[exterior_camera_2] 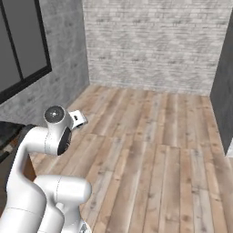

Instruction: Move the pot and pan from the stove into the sink.

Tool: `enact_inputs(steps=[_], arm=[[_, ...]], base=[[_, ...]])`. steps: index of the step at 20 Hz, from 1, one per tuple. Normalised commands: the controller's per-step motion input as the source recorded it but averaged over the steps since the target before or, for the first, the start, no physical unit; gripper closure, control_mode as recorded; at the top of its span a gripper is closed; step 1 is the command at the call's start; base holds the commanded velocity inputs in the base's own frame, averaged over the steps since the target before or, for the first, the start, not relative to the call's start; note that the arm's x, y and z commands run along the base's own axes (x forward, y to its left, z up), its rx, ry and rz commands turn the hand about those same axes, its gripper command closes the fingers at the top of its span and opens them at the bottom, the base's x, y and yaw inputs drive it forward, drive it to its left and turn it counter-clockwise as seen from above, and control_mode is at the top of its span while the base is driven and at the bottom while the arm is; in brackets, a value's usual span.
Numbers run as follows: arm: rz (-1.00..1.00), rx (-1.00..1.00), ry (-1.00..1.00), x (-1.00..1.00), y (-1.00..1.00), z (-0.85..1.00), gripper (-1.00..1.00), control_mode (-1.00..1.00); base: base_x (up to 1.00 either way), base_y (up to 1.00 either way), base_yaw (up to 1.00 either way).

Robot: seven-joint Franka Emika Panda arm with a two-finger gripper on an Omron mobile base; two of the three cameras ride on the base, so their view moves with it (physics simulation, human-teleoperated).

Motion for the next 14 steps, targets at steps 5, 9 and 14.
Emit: enact_inputs(steps=[5, 9, 14], arm=[[0.00, 0.00, 0.00, 0.00, 0.00, 0.00, -1.00, 1.00], [0.00, 0.00, 0.00, 0.00, 0.00, 0.00, -1.00, 1.00], [0.00, 0.00, 0.00, 0.00, 0.00, 0.00, -1.00, 1.00]], base=[[1.00, 0.34, -0.07], [0.52, 0.16, -0.03], [0.05, -0.06, -0.01]])
